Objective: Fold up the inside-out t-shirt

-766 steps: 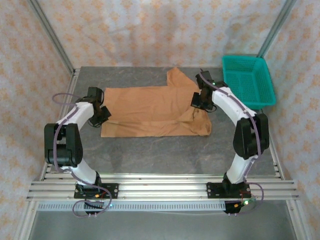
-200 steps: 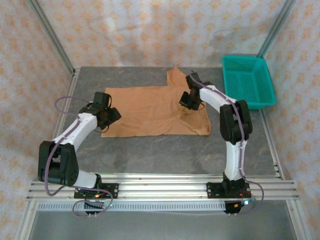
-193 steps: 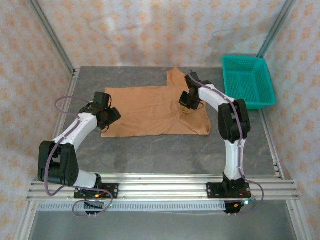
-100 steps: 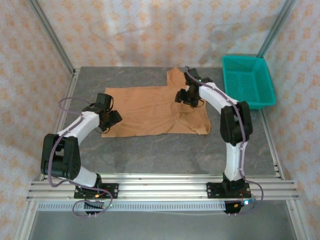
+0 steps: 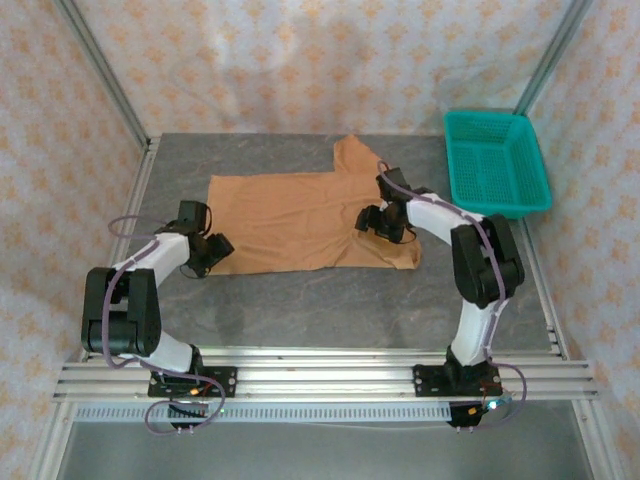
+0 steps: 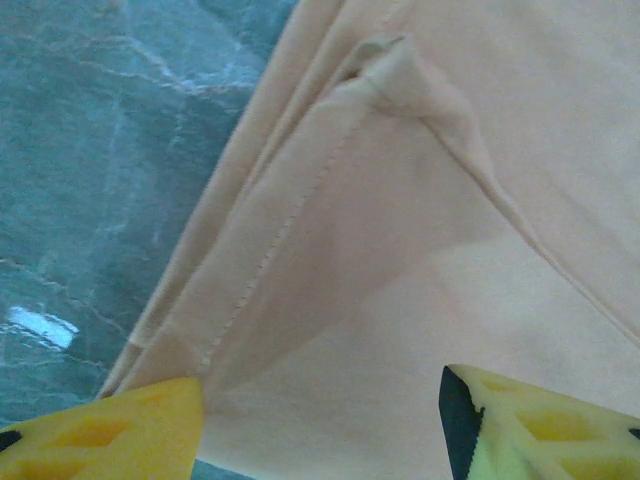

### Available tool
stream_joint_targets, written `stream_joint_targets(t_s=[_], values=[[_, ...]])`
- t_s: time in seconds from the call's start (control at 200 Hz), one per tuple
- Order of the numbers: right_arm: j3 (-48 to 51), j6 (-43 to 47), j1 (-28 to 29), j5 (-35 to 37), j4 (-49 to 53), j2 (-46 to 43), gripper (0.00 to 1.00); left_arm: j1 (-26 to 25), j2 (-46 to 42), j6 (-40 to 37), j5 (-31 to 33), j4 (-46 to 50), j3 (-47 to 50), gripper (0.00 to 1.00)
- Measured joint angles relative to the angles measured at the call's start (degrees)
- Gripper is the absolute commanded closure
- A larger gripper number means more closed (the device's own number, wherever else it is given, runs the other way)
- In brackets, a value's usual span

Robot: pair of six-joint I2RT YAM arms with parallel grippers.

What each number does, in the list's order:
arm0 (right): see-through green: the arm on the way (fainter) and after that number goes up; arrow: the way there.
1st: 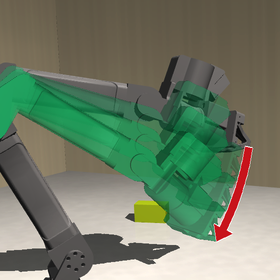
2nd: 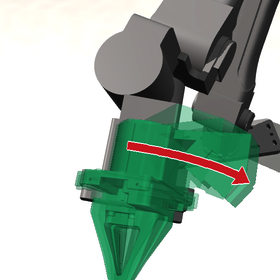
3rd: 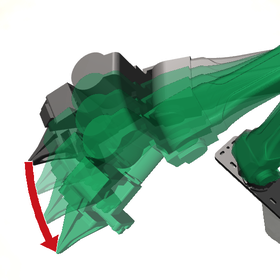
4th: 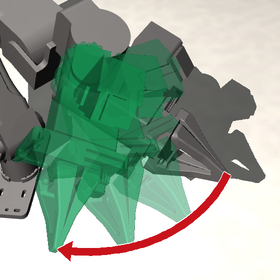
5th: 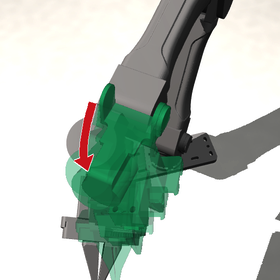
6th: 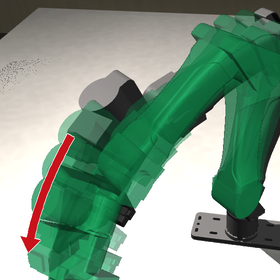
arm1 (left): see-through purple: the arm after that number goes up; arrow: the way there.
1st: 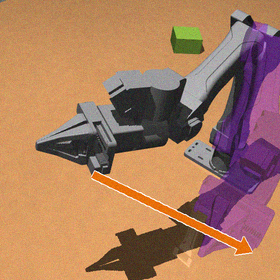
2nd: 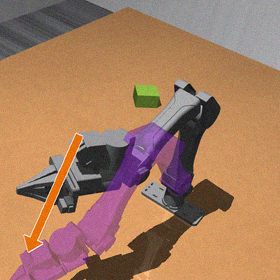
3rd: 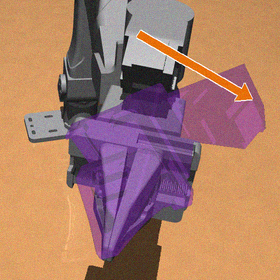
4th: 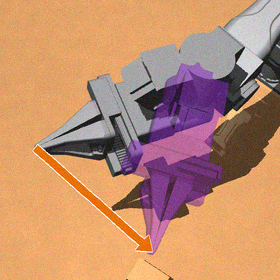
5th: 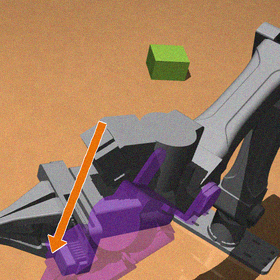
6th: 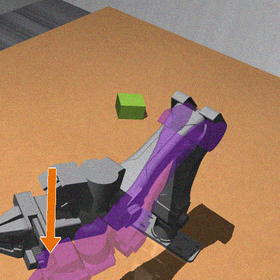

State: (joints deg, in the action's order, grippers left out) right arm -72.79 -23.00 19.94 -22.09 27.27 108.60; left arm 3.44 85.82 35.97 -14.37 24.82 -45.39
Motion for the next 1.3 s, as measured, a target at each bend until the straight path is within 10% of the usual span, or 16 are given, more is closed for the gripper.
stream_joint_targets(t_s=[0.986, 1.301], values=[[-30.7, -1.2, 0.2, 1.2, 5.4, 18.5, 0.22, 1.9, -9.4, -2.8, 0.2, 4.3, 0.6, 0.38], [-30.1, -0.8, 0.5, 1.4, 7.7, 17.4, 0.15, -6.1, -8.7, 0.7, -0.2, 2.5, -0.7, 0.37]])
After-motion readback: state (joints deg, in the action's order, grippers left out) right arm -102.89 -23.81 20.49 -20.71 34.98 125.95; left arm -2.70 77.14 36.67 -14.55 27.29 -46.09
